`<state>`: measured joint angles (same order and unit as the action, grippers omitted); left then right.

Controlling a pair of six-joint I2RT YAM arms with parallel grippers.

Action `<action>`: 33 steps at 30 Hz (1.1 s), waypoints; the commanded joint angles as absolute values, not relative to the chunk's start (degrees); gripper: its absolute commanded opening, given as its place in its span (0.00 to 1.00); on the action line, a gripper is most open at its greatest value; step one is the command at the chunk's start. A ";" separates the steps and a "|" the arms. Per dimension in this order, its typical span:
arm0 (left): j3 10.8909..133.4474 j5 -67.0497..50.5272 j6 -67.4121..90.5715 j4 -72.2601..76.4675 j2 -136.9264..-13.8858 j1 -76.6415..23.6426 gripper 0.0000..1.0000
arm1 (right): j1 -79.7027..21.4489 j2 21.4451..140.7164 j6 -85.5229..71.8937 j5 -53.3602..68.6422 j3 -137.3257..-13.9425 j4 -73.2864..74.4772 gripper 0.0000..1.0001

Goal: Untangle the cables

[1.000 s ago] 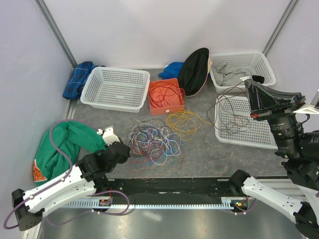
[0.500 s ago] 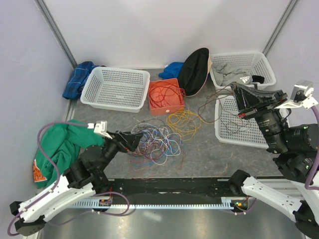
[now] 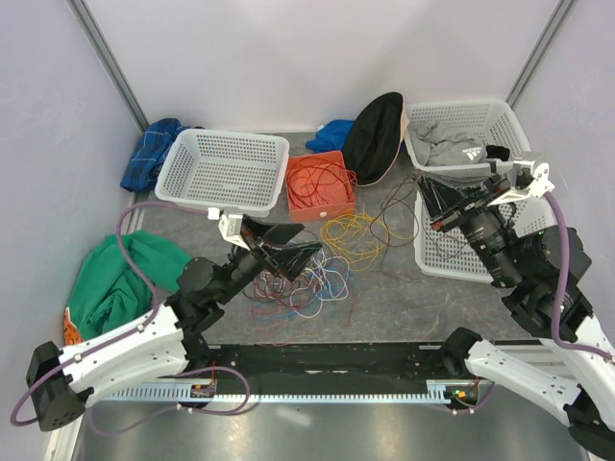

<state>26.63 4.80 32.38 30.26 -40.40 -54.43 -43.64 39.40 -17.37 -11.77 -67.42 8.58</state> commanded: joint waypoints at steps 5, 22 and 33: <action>33.13 -5.44 30.58 54.84 -49.21 -54.40 1.00 | -43.77 39.90 -19.69 -8.97 -65.31 5.01 0.00; 43.59 -10.81 29.44 54.93 -63.19 -56.42 1.00 | -43.68 41.04 -22.41 -5.98 -60.91 1.93 0.00; 48.60 -16.25 28.13 49.22 -67.76 -56.95 0.56 | -43.68 40.52 -22.32 -6.15 -59.85 1.93 0.00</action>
<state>45.69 -13.15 31.14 50.30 -67.88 -56.73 -43.64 41.10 -21.74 -7.09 -60.42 3.86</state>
